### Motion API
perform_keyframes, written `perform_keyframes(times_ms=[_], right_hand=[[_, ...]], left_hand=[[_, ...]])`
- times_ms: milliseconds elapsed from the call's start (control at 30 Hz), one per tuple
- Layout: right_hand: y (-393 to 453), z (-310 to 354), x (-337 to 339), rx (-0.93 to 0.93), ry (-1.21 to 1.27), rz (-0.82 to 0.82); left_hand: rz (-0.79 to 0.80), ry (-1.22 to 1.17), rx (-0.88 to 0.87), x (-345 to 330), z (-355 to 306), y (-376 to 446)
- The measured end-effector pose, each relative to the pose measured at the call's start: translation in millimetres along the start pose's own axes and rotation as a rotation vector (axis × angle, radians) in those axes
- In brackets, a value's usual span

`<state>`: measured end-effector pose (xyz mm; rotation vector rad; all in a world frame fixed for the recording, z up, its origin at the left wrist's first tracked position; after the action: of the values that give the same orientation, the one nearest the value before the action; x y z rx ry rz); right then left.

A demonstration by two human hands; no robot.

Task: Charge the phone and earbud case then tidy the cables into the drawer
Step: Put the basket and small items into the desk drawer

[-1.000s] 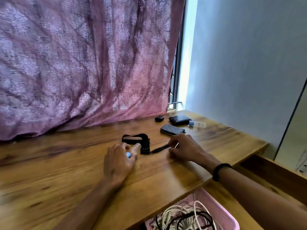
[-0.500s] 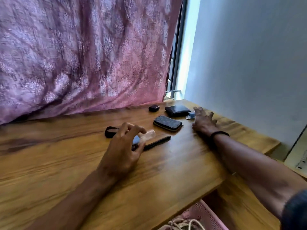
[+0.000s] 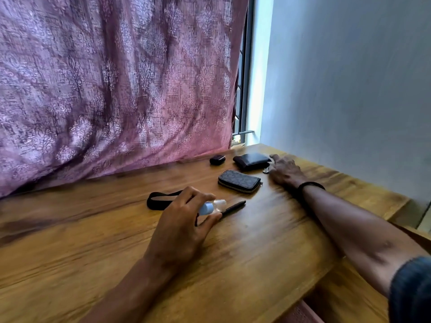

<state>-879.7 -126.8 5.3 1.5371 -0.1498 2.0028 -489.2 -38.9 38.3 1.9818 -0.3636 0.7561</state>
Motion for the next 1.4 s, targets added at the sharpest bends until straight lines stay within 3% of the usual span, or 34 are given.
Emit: perform_keyframes(times_ms=[200, 333, 533, 667, 867, 1000, 1167, 1400], right_hand=[[-5.6, 1.0, 16.3, 0.038, 0.098, -0.184], [-15.9, 0.4, 13.2, 0.030, 0.085, -0.161], [-40.2, 0.0, 32.7, -0.026, 0.041, -0.293], [-79.5, 0.7, 45.5, -0.063, 0.197, -0.305], [-184.4, 2.2, 74.2, 0.070, 0.434, -0.033], [-254.4, -7.7, 119.8, 0.123, 0.501, 0.035], [-316.4, -27.1, 175.2, 0.169, 0.338, 0.039], [-366.9, -40.6, 124.2, 0.078, -0.041, 0.493]], left_hand=[[-0.047, -0.045, 0.027, 1.6, 3.7, 8.0], [-0.058, -0.036, 0.065, 7.1, 0.2, 1.3], [-0.062, -0.044, 0.033, 12.3, 1.0, 4.1], [-0.049, -0.040, 0.003, 11.3, -2.9, 5.3], [-0.002, -0.087, -0.071, 6.8, -44.6, -4.2], [0.156, -0.173, -0.198, -13.1, -105.3, -11.5], [0.392, -0.136, -0.360, -44.5, -180.2, -12.5], [0.778, 0.196, -0.542, -112.5, -247.8, -16.9]])
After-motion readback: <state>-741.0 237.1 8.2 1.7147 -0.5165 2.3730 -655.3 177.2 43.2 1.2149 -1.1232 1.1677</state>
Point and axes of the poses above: each hand's wrist, its own y-axis towards the middle knuckle, its own x-axis out of the back of the hand, z = x × y, the point moved 9 cm from there along y, towards the middle knuckle
